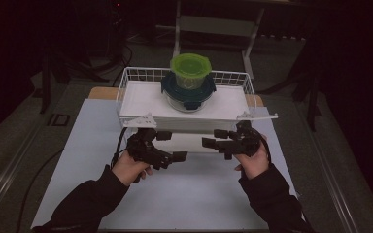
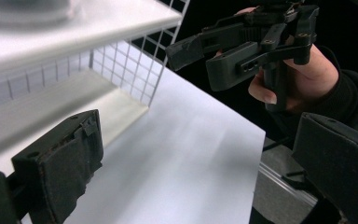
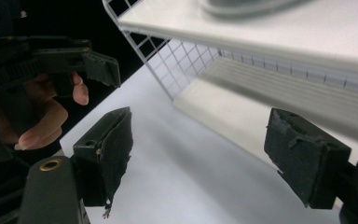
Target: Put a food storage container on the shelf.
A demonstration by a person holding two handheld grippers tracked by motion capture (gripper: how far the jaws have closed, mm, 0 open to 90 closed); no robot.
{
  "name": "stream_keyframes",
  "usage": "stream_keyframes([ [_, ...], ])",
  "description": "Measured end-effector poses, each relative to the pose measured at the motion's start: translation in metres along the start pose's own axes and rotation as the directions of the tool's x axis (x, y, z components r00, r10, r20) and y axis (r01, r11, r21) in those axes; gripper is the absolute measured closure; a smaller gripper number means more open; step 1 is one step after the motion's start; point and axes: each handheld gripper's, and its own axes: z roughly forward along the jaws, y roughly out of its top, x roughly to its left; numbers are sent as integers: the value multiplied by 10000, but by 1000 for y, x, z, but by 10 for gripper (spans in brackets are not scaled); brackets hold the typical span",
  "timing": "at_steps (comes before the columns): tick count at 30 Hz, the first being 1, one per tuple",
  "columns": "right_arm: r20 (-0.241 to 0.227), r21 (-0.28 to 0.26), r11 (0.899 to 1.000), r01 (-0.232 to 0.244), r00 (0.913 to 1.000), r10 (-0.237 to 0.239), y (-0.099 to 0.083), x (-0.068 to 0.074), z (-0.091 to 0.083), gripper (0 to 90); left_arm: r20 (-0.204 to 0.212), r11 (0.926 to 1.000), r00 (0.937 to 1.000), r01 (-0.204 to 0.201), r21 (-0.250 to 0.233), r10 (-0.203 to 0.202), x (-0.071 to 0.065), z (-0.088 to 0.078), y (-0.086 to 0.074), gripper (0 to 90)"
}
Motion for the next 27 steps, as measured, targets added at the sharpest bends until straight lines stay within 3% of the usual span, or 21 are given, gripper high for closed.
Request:
stream_keyframes([
  [16,-2,481,9986,-201,9998,201,-62,-19,15,225,216,9977,9995,-237,632,224,-4,16,-51,16],
  [27,10,620,9980,-140,9999,139,-89,-22,16,220,188,9941,9992,-380,1020,363,-4,22,-80,17],
])
